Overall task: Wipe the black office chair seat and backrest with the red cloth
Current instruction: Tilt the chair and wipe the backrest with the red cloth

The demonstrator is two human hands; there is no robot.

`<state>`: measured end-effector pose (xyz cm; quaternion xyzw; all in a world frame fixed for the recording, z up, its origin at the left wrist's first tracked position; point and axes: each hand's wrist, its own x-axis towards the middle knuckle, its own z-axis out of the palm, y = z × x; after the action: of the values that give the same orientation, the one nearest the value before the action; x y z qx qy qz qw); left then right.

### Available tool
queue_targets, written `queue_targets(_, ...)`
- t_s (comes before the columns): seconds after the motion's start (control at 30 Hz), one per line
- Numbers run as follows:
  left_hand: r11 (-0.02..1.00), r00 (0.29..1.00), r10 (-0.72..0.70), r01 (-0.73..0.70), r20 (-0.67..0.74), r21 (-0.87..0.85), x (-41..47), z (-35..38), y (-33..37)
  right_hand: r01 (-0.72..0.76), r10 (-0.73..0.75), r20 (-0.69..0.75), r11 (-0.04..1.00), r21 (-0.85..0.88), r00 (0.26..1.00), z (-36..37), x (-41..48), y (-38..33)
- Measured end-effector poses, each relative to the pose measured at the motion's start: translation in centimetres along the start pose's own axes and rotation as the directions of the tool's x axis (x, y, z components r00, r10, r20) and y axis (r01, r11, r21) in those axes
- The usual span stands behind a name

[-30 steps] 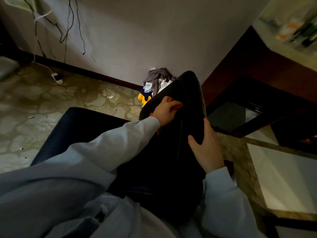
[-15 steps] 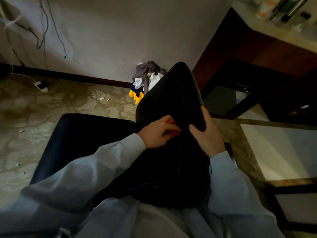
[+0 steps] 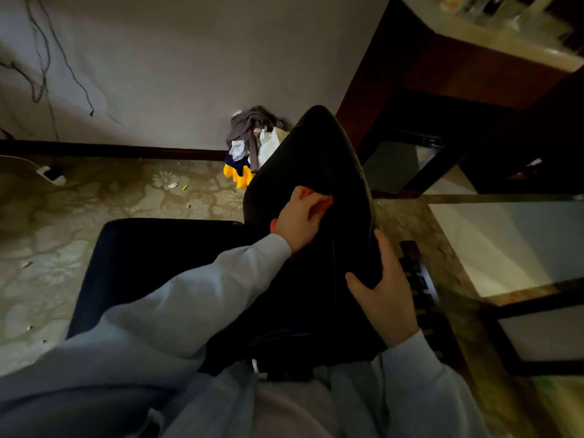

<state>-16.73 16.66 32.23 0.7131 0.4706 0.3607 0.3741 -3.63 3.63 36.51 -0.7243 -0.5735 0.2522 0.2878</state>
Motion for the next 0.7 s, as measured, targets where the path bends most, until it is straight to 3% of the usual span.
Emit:
queue_targets(0.17, 0.995, 0.996, 0.022, -0.030, 0.081, 0.100, -1.9, -0.6, 0.6, -0.005, 0.005, -0.009, 1.000, 0.030, 1.000, -0.1, 0.5, 0.0)
queue_targets(0.33, 0.931, 0.956, 0.241, -0.276, 0.168, 0.240, -6.1, 0.0, 0.6, 0.028, -0.027, -0.034, 0.999, 0.028, 0.999, -0.1, 1.0, -0.1)
queue_targets(0.5, 0.925, 0.921, 0.300, -0.345, 0.249, 0.159, -9.8, 0.2, -0.5, 0.027, -0.028, -0.057, 1.000, -0.012, 0.998, -0.3, 1.6, 0.1)
queue_targets(0.57, 0.960, 0.940, 0.262, -0.276, 0.220, 0.035, -10.7, 0.4, -0.8, 0.032, -0.033, -0.075, 0.999, -0.010, 0.997, -0.4, 2.0, 0.0)
queue_targets(0.7, 0.993, 0.998, -0.013, 0.007, -0.054, -0.121, -9.4, 1.4, -0.7, 0.024, -0.031, -0.128, 0.998, -0.051, 0.991, -0.5, 1.7, 0.1)
